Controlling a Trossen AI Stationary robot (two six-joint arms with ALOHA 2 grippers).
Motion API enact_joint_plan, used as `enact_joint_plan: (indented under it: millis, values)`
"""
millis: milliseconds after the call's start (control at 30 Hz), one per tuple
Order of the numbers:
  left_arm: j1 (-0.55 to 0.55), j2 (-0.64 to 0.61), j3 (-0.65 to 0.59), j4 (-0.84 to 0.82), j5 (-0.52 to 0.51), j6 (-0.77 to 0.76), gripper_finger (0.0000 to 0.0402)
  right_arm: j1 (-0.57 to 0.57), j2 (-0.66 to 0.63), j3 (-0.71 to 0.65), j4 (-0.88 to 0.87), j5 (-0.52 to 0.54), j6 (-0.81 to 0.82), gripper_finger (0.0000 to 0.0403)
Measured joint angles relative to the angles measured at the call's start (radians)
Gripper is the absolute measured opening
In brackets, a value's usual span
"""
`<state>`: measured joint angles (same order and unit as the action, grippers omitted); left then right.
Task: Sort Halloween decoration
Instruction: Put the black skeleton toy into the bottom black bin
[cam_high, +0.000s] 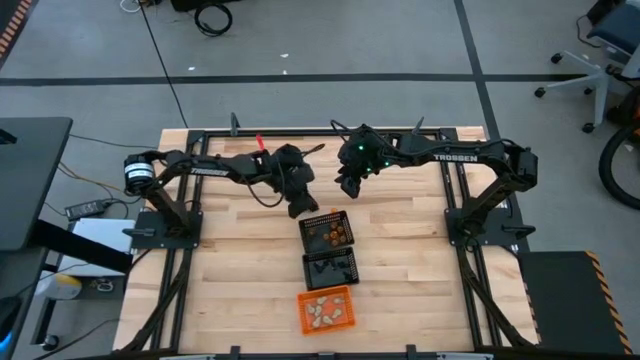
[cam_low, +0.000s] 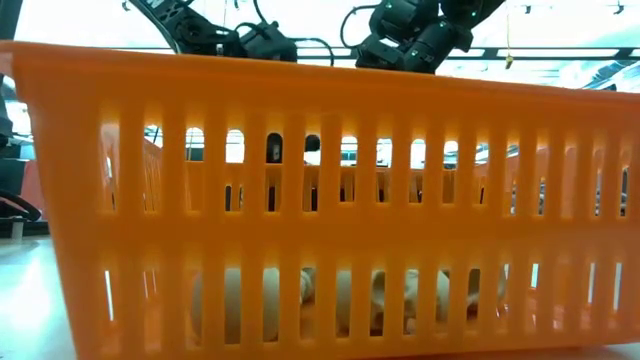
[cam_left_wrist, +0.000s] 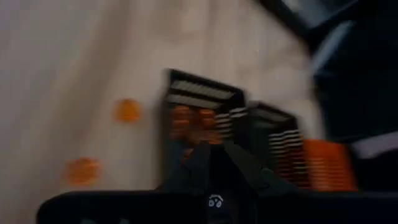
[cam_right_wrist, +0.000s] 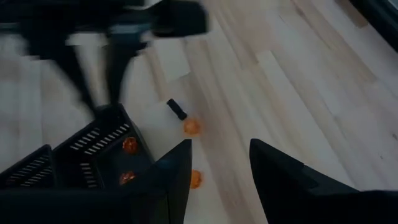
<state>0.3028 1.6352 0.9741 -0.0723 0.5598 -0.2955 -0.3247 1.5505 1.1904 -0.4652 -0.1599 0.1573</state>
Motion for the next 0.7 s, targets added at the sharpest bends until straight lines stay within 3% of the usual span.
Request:
enact_joint_plan:
  millis: [100,367,500,700]
  values:
    - [-0.040,0.000,0.001,0.015,0.061,-0.085,0.0035,-0.007,0.000,0.000,0.000,0.003,0.019,0.0165]
    - [-0.228,0.001,0.001,0.075,0.039,-0.113,0.0036,-0.011,0.000,0.000,-0.118,0.011,0.141,0.0165]
    - [-0.325,0.001,0.001,0.092,-0.081,-0.114,0.0036,-0.018,0.000,0.000,-0.272,0.011,0.155,0.0165]
    - [-0.453,0.002,0.001,0.130,-0.404,-0.108,0.0036,-0.004,0.000,0.000,-0.313,0.006,0.226,0.0165]
